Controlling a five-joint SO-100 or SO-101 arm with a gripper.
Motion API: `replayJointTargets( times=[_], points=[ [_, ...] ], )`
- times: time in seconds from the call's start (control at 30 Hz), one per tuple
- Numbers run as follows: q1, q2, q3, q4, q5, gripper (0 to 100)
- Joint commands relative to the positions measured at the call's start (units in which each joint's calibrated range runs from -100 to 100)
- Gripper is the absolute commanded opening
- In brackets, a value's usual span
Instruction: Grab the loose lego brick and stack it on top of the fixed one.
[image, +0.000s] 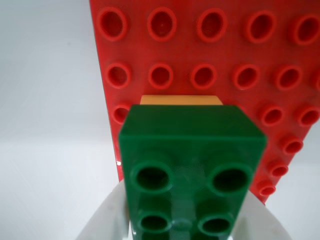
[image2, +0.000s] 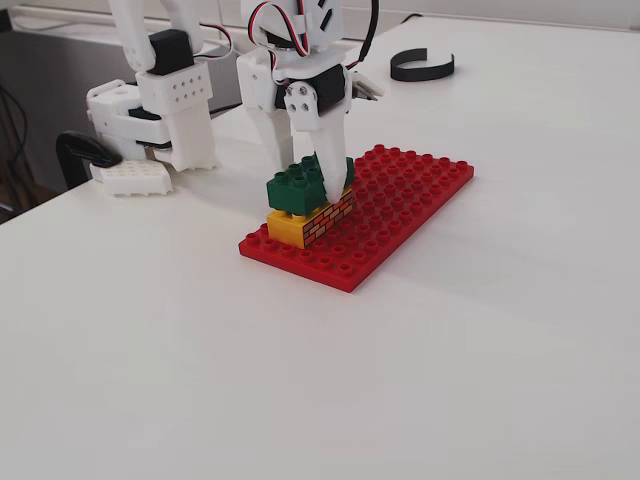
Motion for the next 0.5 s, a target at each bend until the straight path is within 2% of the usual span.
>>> replayJointTargets(
  times=[0.0,0.47],
  points=[
    [0.00,-1.89,0.20,-0.73,-0.16,6],
    [2.52,-1.97,1.47,-0.90,0.00,6]
  ],
)
